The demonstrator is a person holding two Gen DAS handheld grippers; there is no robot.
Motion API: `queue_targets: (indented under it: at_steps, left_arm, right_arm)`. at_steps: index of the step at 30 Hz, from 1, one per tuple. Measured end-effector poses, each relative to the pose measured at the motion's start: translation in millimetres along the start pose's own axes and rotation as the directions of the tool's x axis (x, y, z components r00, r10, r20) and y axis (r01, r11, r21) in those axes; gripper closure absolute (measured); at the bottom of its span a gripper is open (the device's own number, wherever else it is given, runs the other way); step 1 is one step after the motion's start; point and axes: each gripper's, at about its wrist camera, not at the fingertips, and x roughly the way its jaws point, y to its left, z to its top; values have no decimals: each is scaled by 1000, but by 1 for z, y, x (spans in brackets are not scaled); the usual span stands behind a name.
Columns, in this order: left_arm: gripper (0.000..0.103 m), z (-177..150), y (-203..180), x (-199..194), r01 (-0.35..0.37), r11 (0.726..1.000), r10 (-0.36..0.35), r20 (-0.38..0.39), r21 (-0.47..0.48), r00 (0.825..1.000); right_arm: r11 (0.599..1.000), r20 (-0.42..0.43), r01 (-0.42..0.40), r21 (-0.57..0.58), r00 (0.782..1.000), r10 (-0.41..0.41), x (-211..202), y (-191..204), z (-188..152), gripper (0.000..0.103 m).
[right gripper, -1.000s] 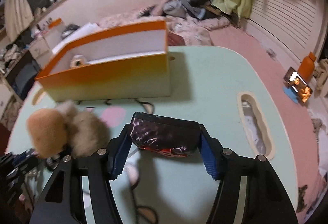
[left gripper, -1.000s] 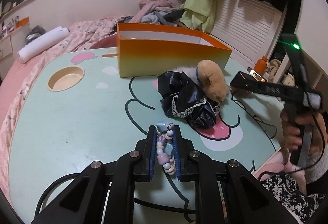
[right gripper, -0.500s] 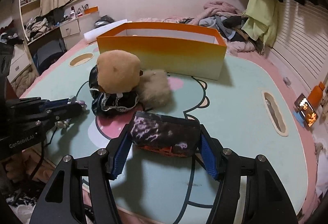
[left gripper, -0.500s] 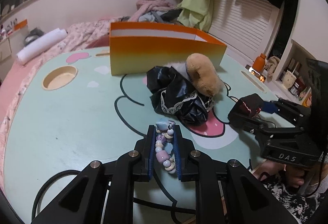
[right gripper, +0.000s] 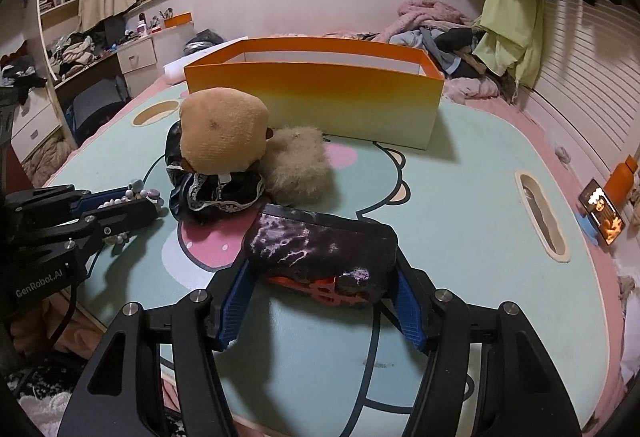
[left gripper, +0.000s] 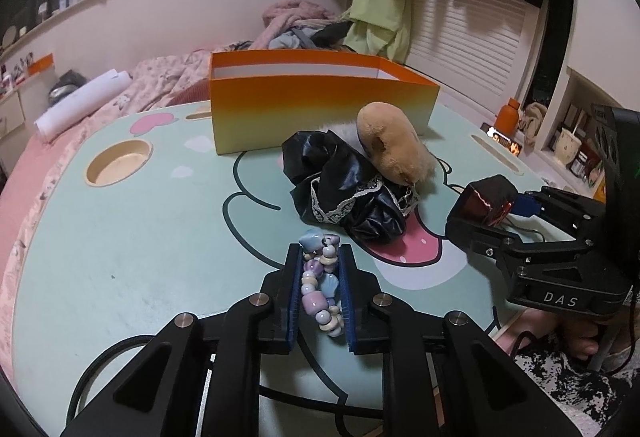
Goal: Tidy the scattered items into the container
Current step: 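Carry the bracelet with the left gripper while the right gripper carries the pouch into the box, release both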
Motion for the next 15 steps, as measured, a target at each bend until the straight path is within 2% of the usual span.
queue_targets:
  at_steps: [5,15]
  left_arm:
    - [88,0,1,-1,10,1000,-10,2,-10,1000]
    - [88,4,2,-6,-17,1000,17,-4,-3,1000]
  right_arm:
    - [1000,0,0,0,1000,0,0,0,0,41]
    - [1000,1,-10,4,1000,10,-3,-1,3,41]
